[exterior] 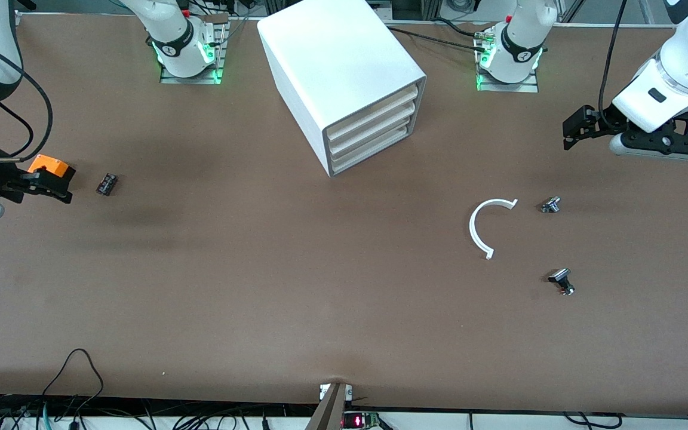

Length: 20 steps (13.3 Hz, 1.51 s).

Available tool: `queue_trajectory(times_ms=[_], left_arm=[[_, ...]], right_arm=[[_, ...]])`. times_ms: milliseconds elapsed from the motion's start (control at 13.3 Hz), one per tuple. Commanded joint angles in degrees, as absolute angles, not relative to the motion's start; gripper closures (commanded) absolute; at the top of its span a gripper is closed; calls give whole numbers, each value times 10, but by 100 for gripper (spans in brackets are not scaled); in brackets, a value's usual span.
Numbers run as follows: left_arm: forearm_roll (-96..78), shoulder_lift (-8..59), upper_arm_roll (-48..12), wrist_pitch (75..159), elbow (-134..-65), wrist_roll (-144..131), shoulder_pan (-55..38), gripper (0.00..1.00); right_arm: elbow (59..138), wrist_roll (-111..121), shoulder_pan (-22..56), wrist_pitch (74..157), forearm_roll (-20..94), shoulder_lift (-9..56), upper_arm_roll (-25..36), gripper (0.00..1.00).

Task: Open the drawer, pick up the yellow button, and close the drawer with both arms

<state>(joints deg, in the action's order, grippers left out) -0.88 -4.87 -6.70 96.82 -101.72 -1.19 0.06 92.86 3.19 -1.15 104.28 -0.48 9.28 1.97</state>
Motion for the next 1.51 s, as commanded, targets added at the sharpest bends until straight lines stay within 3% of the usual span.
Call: queue_trajectory(times_ms=[0, 453, 905, 1207, 1433], left_arm=[[-7, -33, -69, 954, -998, -13, 0, 0], [-23, -14, -71, 947, -978, -12, 1, 0], [-46, 75, -102, 915, -969, 1, 2, 0], [-203, 102, -102, 863, -978, 6, 11, 0], [-350, 120, -103, 821, -1032, 11, 10, 0]], right_arm=[[925, 33, -11, 1034, 5, 87, 13, 0], [925, 31, -11, 1027, 5, 86, 11, 0], [925, 31, -11, 1015, 5, 83, 2, 0], [925, 4, -11, 1015, 5, 77, -66, 0], [925, 3, -10, 1017, 2, 82, -133, 0]])
